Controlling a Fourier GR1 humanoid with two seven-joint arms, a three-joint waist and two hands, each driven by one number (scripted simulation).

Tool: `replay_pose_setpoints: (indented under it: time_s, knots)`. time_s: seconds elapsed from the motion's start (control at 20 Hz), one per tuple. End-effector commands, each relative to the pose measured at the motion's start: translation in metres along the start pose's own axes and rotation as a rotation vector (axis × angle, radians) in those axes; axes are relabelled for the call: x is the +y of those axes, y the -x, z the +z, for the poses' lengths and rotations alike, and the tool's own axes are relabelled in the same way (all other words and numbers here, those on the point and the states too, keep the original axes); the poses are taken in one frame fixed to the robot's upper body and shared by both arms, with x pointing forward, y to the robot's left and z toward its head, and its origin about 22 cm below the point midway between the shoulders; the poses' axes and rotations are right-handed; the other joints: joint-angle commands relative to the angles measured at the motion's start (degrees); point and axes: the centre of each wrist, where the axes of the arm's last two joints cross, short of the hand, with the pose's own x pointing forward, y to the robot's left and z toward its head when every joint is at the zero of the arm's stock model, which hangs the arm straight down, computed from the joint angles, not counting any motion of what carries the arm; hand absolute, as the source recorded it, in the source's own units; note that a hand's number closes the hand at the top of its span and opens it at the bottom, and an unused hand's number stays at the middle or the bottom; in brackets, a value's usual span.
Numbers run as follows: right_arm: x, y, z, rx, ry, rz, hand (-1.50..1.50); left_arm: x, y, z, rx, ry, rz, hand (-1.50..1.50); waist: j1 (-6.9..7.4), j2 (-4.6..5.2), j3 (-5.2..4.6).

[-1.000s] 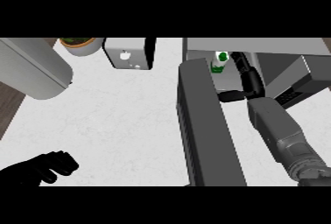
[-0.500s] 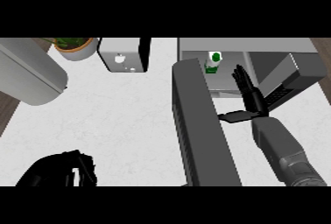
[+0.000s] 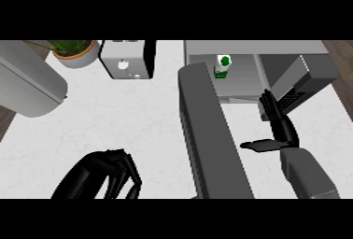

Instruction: Pick up the milk, place it into the microwave and close the microwave

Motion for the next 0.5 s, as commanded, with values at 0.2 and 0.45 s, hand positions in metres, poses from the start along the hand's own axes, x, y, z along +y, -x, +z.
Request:
replay_pose_setpoints:
  time_s: [0.2, 0.45]
  knots:
    - [-0.04, -0.005, 0.039, -0.038, -0.009, -0.021, -1.5, -0.034, 0.024, -0.064, 0.009, 0.132, -0.116, 1.5, -1.35, -0.03, -0.06]
    - [-0.067, -0.009, 0.087, -0.04, -0.004, -0.021, -1.5, -0.054, 0.06, -0.078, 0.09, 0.222, -0.129, 1.5, -2.11, 0.01, -0.09]
